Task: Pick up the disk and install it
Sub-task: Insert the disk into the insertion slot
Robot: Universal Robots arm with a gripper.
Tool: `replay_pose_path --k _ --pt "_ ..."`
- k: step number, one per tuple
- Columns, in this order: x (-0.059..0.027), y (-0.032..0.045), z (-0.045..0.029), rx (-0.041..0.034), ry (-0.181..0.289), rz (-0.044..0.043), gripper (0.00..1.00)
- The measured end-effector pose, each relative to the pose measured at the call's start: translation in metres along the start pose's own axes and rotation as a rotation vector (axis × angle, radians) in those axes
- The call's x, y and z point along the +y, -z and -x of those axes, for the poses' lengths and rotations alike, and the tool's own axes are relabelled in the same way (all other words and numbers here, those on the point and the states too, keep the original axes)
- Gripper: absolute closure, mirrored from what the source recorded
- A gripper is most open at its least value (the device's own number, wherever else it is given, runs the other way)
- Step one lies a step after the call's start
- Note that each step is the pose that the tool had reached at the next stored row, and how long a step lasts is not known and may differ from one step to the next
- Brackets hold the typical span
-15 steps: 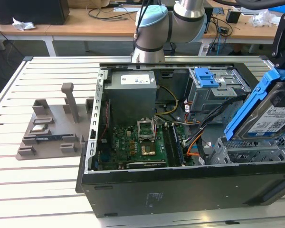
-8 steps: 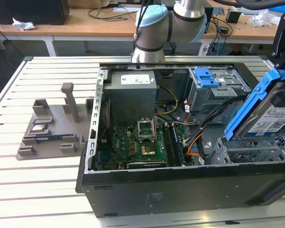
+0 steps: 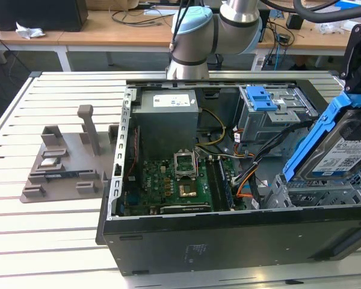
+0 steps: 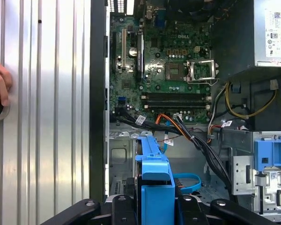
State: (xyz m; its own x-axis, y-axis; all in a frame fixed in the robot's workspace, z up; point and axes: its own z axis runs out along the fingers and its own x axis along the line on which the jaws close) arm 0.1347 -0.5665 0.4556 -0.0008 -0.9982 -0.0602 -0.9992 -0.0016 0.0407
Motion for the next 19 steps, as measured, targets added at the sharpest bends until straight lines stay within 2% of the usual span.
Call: replay_pose_path --k 9,13,16,19 --pt "-0.0065 -0.0050 0.0103 0.0315 -0.001 -0.0001 0.64" --pt "-0.0066 -0.0071 0.0118 0.0334 -0.001 -0.0001 0.64" --pt "-0.0062 -0.0096 0.0155 0.0334 -0.001 -0.0001 0.64" --pt "-0.0061 -0.0115 0.0149 0.0343 -0.002 -0.0001 0.64"
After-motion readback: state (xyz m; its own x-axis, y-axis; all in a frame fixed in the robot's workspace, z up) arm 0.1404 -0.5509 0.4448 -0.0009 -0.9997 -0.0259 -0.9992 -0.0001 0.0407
